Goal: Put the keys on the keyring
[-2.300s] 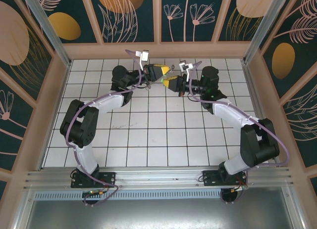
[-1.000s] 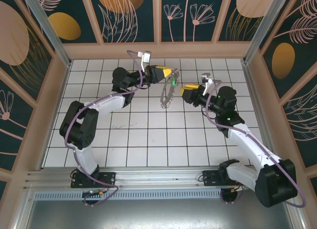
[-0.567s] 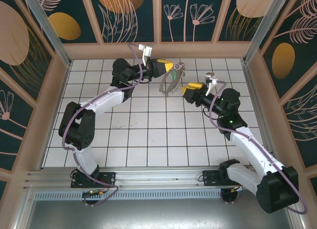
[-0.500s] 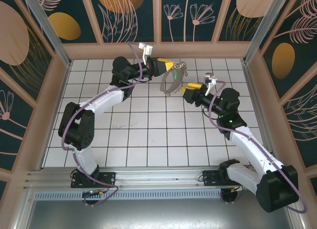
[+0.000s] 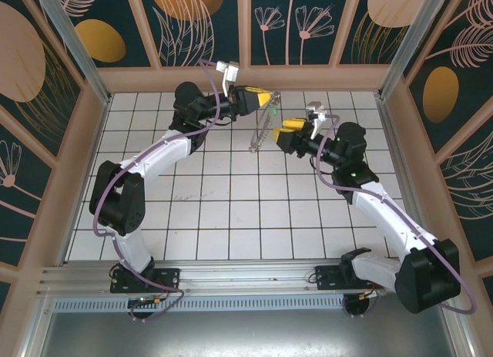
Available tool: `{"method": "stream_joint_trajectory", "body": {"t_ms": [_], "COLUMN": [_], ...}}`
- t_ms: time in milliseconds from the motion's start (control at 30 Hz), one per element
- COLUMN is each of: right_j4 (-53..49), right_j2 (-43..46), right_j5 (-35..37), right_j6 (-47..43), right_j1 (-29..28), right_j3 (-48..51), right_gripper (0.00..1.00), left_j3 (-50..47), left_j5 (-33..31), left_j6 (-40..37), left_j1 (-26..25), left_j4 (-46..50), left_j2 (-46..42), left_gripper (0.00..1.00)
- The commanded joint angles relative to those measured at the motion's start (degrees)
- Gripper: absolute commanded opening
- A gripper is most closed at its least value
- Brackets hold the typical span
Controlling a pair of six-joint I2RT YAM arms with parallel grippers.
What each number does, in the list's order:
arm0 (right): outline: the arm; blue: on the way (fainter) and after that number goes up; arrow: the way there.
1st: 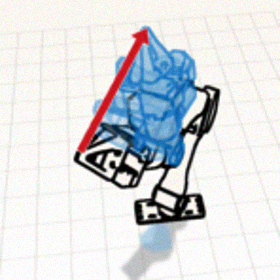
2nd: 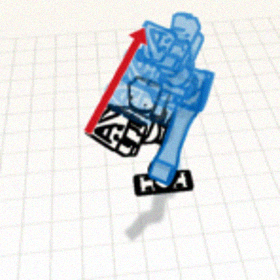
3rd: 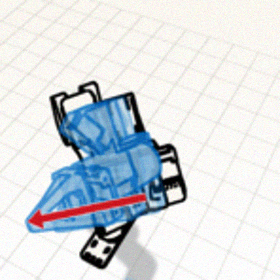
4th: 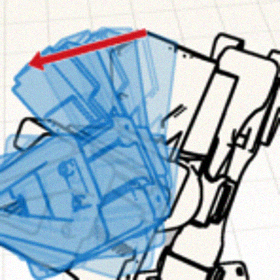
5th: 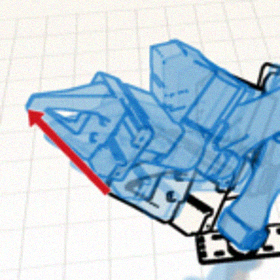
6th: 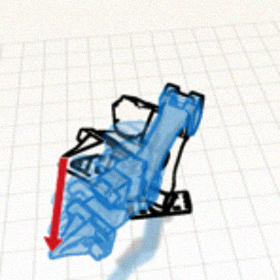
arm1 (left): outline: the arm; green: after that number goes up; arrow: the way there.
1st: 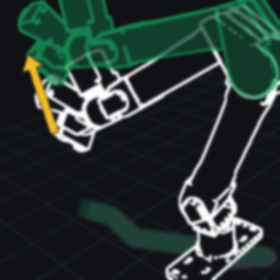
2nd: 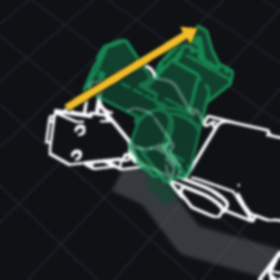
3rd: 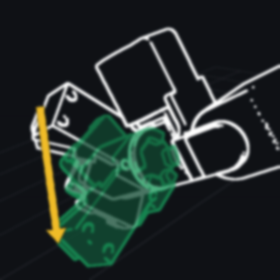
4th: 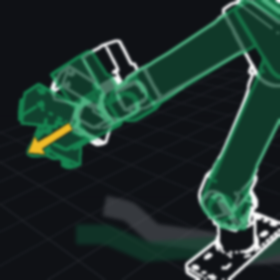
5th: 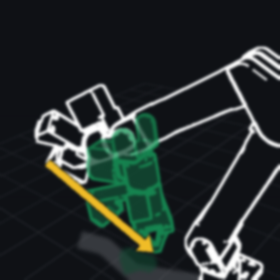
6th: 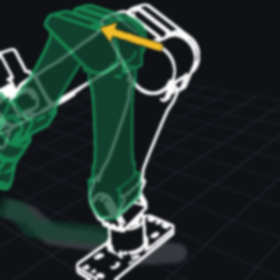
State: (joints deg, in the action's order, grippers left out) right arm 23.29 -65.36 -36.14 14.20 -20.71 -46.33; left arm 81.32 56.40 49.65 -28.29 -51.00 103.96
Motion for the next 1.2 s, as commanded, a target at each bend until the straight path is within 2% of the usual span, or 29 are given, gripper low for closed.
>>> {"method": "stream_joint_trajectory", "body": {"t_ms": [0, 900, 1100, 1167], "right_j4": [0.00, 2.22, 2.90, 3.08], "right_j2": [-1.71, -8.83, -8.46, -8.38], "right_j5": [-1.56, -0.44, -1.16, -1.73], "right_j6": [-2.82, -5.45, -4.96, -4.80], "right_j1": [-0.39, -2.14, -2.14, -2.14], "right_j3": [-2.70, -9.67, -9.31, -9.26], "right_gripper": [0.57, 0.57, 0.51, 0.46], "left_j3": [-0.37, -0.15, -0.11, -0.02], "left_j5": [0.11, 2.92, 3.19, 3.20], "left_j6": [0.46, -0.25, -0.25, -0.32], "left_j1": [0.23, 0.20, 0.17, 0.17], "left_j4": [-3.25, -1.56, -1.47, -1.47], "left_j2": [-1.74, -2.45, -2.47, -2.54], "left_gripper": [0.00, 0.00, 0.00, 0.00]}}
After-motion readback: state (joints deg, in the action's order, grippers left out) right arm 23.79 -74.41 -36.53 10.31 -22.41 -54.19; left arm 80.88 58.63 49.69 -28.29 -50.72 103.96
